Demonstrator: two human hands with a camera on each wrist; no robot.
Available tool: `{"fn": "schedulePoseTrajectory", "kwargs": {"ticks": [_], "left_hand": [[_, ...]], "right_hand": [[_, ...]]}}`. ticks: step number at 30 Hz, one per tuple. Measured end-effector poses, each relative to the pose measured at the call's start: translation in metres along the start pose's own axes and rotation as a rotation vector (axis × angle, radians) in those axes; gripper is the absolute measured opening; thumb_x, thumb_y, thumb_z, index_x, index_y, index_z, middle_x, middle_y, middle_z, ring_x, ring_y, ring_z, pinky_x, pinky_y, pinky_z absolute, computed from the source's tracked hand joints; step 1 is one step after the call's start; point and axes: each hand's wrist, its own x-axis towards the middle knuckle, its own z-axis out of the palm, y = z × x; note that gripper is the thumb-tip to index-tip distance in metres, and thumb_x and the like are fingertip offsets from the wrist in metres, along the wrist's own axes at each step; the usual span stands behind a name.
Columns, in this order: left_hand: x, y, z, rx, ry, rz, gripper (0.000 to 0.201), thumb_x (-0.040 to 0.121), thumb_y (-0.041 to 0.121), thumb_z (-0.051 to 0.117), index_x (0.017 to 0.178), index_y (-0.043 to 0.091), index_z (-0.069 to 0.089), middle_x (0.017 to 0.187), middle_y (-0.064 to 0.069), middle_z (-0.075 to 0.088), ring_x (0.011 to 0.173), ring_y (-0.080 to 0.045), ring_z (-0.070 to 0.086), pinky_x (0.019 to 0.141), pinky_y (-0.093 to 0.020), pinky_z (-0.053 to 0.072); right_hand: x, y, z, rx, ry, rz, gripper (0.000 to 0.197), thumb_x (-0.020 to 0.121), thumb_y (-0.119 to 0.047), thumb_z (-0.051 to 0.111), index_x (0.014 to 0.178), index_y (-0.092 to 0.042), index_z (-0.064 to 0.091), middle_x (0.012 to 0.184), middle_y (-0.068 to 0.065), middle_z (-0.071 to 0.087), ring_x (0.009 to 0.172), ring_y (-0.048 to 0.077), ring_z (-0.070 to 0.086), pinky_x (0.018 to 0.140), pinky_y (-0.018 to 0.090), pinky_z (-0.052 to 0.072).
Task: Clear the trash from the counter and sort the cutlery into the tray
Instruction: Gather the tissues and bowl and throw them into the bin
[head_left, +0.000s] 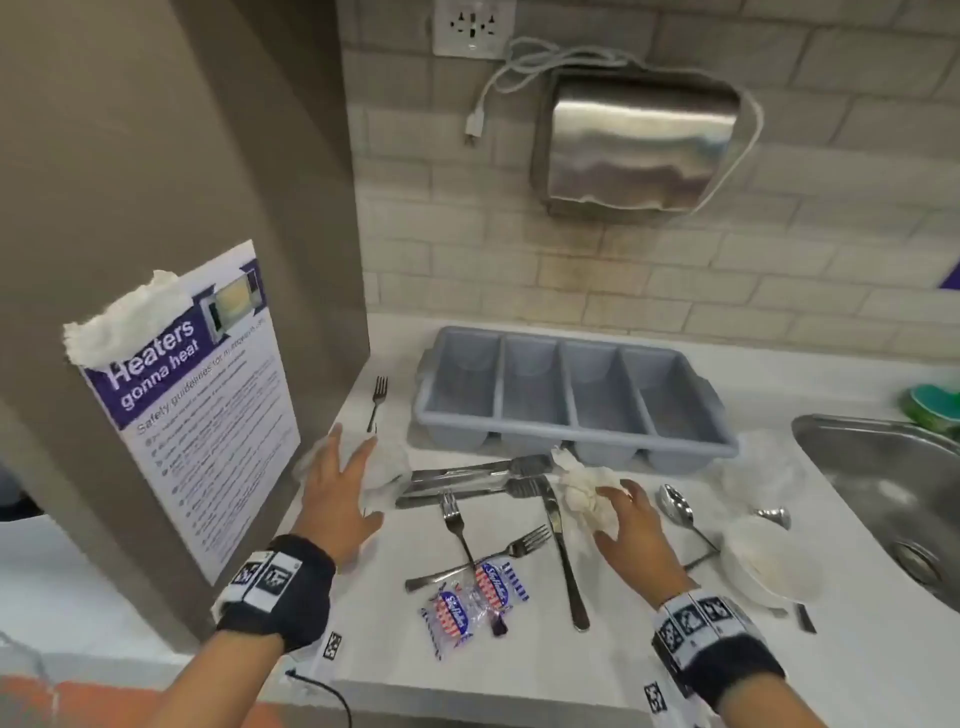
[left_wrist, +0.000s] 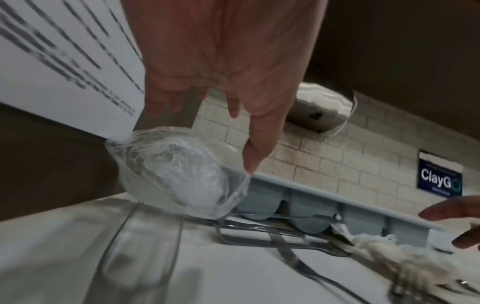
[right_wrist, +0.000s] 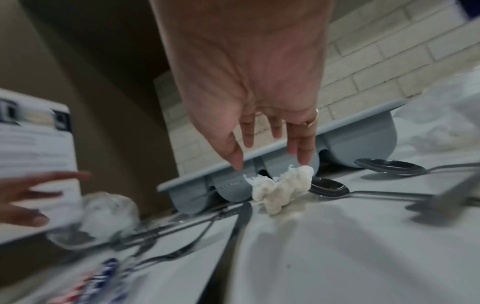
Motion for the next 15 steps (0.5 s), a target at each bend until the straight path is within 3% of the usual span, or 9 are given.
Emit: {"fn": "schedulePoseTrajectory", "kwargs": {"ticks": [3, 6, 8, 10, 12, 15], "left_hand": [[0.037, -0.008, -0.001, 0.297, -0.118, -0.018, 0.112, 0.069, 0.044, 0.073, 0.148, 0.032, -0.006, 0.158, -0.013, -0.018, 0.146, -0.039, -0.009, 0.119, -0.055, 0.011], [0.065, -0.018, 0.011, 0.402, -0.282, -0.02, 0.121, 0.065, 0.049, 0.074, 0.147, 0.032, -0.013, 0.157, -0.012, -0.023, 0.146, -0.041, -0.005, 0.117, -0.056, 0.016], [0.072, -0.024, 0.018, 0.337, -0.349, -0.028, 0.11, 0.068, 0.037, 0.075, 0.147, 0.034, -0.001, 0.159, -0.01, -0.01, 0.145, -0.038, 0.014, 0.115, -0.051, 0.028], [0.075, -0.023, 0.02, 0.193, -0.347, -0.05, 0.085, 0.074, 0.02, 0.068, 0.145, 0.028, 0.021, 0.155, -0.012, 0.015, 0.135, -0.036, 0.033, 0.11, -0.046, 0.036], [0.076, -0.026, 0.02, 0.123, -0.33, -0.033, 0.062, 0.077, 0.01, 0.06, 0.135, 0.022, 0.042, 0.142, -0.011, 0.034, 0.124, -0.035, 0.046, 0.105, -0.042, 0.042], [0.08, -0.041, 0.022, 0.086, -0.24, 0.012, 0.041, 0.077, 0.005, 0.053, 0.114, 0.022, 0.06, 0.124, -0.008, 0.053, 0.119, -0.032, 0.051, 0.101, -0.038, 0.046]], "right_hand": [[0.031, -0.008, 0.005, -0.145, -0.131, 0.095, 0.065, 0.08, -0.006, 0.057, 0.138, -0.02, 0.031, 0.152, 0.017, 0.013, 0.129, 0.044, 0.034, 0.107, 0.047, 0.034], [0.061, -0.009, 0.012, -0.235, -0.259, 0.144, 0.073, 0.084, -0.008, 0.053, 0.143, -0.029, 0.018, 0.156, 0.015, 0.004, 0.133, 0.042, 0.028, 0.108, 0.049, 0.034], [0.077, -0.003, 0.016, -0.332, -0.336, 0.162, 0.069, 0.087, -0.012, 0.051, 0.144, -0.032, 0.017, 0.157, 0.012, 0.004, 0.133, 0.042, 0.028, 0.107, 0.048, 0.035], [0.086, 0.002, 0.024, -0.453, -0.344, 0.112, 0.054, 0.09, -0.012, 0.044, 0.14, -0.026, 0.031, 0.152, 0.012, 0.022, 0.125, 0.042, 0.036, 0.103, 0.047, 0.04], [0.09, 0.006, 0.034, -0.471, -0.298, 0.056, 0.038, 0.088, -0.009, 0.04, 0.123, -0.02, 0.052, 0.131, 0.012, 0.048, 0.11, 0.036, 0.049, 0.093, 0.043, 0.044], [0.091, 0.007, 0.035, -0.35, -0.228, 0.044, 0.024, 0.087, -0.007, 0.043, 0.096, -0.01, 0.064, 0.102, 0.014, 0.065, 0.094, 0.032, 0.06, 0.074, 0.034, 0.046]]}}
